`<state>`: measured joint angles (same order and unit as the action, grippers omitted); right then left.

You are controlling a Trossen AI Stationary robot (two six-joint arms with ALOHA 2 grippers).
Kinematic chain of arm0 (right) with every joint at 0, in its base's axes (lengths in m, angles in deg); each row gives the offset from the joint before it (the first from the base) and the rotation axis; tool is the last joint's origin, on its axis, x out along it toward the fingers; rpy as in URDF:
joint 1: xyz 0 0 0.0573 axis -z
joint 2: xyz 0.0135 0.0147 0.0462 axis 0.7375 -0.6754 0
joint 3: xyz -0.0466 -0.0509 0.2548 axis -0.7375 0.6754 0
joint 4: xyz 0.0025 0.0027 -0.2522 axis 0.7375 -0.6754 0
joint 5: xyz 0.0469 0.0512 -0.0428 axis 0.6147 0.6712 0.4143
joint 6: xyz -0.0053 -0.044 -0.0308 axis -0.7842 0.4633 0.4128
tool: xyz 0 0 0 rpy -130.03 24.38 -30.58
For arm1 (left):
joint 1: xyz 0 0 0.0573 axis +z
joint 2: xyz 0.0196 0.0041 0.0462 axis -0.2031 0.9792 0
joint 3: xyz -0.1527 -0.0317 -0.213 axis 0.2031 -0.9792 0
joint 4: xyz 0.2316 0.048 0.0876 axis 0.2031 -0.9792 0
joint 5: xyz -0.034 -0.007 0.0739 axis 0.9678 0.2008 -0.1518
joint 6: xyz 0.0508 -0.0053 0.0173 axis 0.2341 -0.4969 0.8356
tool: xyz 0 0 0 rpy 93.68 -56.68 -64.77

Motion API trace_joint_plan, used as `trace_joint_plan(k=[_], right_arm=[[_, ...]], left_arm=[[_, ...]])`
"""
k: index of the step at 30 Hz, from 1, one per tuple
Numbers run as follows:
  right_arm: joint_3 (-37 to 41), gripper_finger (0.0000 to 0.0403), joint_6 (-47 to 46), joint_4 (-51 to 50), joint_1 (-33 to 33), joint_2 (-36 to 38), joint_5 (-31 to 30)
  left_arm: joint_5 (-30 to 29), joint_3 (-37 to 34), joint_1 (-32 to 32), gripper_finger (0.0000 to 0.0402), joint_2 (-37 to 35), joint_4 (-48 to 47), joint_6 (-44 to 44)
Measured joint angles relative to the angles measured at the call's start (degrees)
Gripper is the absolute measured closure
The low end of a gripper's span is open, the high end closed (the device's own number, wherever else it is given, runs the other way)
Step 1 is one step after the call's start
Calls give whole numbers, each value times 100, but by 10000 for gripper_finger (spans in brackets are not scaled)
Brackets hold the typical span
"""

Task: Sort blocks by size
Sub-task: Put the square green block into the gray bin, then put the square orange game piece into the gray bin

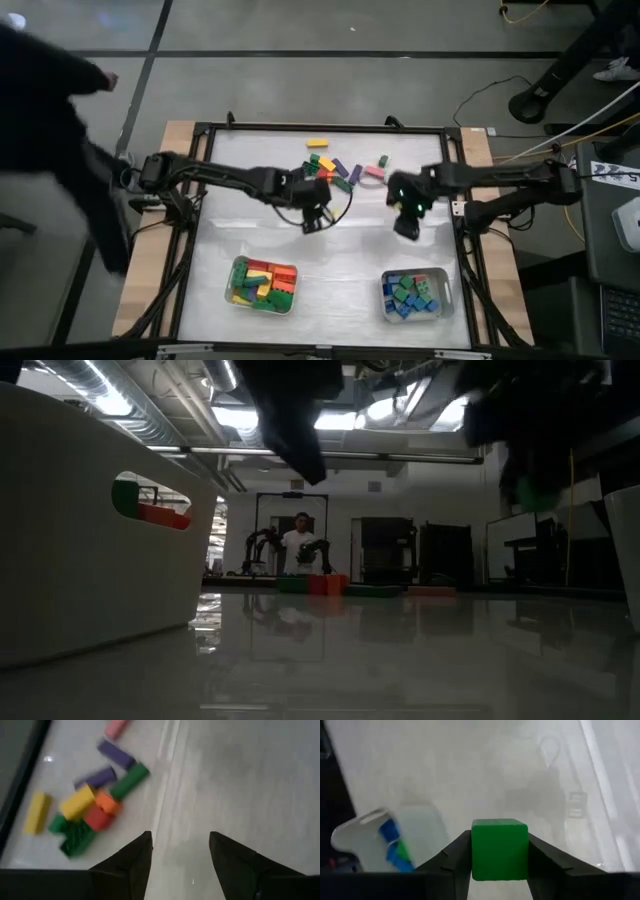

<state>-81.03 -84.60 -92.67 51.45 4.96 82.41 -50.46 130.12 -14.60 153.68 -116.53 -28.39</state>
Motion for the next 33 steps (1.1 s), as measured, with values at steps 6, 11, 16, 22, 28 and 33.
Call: trace_joint_plan(k=[6,11,16,22,28,33], right_arm=[[0,263,-963,329,-1633,131,-230],[0,251,-1458,841,-2751,100,-230],[0,223,-1704,1309,-3505,100,-234],[0,214,-1663,1638,-3954,100,-468],[0,222,-1522,1625,-3891,100,-1578],[2,224,-1504,1617,-3560,100,-1888]], left_arm=[[186,0,457,219,0,432,219],[212,0,672,219,0,434,305],[214,0,790,219,0,436,311],[214,0,824,219,0,438,313],[575,7,843,219,64,605,676],[634,7,961,219,546,1067,1179]])
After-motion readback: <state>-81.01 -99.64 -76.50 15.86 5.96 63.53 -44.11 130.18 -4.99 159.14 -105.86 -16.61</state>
